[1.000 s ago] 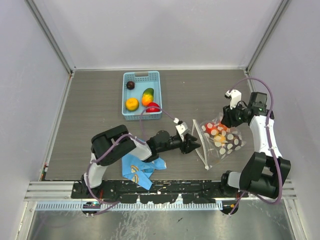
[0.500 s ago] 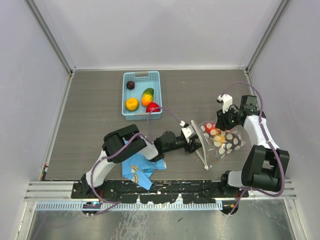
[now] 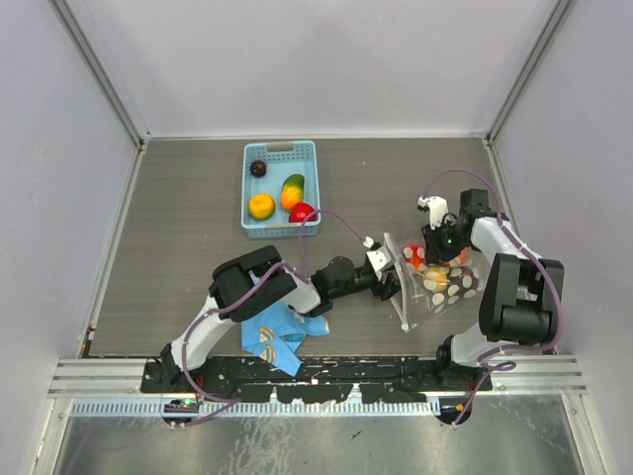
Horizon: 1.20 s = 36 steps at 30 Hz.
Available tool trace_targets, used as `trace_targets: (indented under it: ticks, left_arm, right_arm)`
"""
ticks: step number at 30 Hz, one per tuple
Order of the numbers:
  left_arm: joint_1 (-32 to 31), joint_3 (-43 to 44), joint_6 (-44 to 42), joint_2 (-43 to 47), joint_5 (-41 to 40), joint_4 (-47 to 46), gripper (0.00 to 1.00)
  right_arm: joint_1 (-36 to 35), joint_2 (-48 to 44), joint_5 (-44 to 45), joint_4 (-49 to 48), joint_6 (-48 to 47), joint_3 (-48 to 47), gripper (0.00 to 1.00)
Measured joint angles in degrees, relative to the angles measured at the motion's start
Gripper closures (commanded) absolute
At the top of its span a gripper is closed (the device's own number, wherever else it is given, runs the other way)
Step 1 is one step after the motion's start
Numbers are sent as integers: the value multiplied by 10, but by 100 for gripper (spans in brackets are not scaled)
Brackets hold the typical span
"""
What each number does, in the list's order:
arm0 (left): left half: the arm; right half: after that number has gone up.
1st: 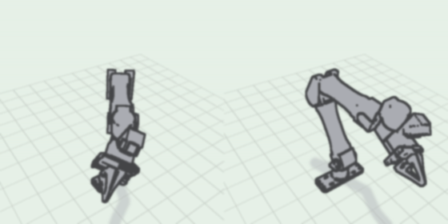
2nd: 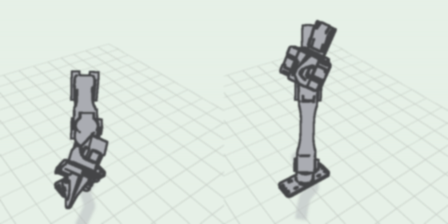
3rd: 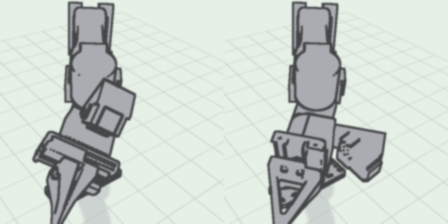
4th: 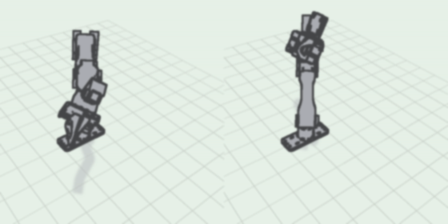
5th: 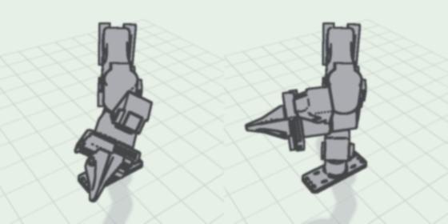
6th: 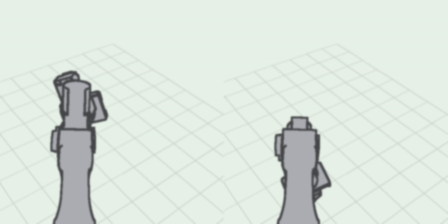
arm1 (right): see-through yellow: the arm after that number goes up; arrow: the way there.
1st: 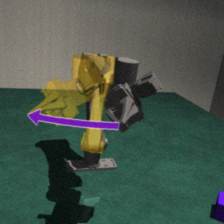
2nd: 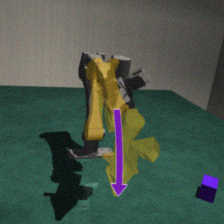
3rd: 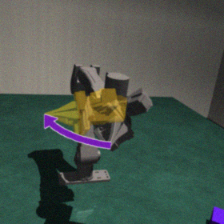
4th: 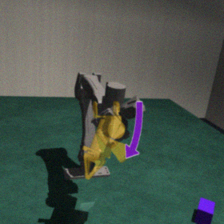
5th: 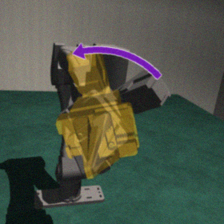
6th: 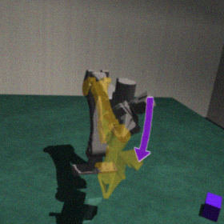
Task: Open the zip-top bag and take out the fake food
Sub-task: Pick up the fake fruit from the zipper food storage bag.
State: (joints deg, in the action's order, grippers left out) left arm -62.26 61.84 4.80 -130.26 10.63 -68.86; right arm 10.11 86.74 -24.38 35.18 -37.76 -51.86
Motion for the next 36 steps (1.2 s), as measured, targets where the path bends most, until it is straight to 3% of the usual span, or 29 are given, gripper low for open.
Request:
trace_targets:
  ticks: [12,22,29,36]
  left_arm:
    - [2,8,3,-9,-21,3,37]
    - [9,8,18,-12,-25,6,37]
    - [9,8,23,-17,-22,6,38]
    - [12,8,34,-26,-18,5,38]
  right_arm:
    - [-21,44,23,32,-16,-19,76]
    - [-29,55,-8,75,-48,-33,76]
    - [-12,-5,-56,78,-42,-33,73]
    - [12,-100,-78,-51,65,17,65]
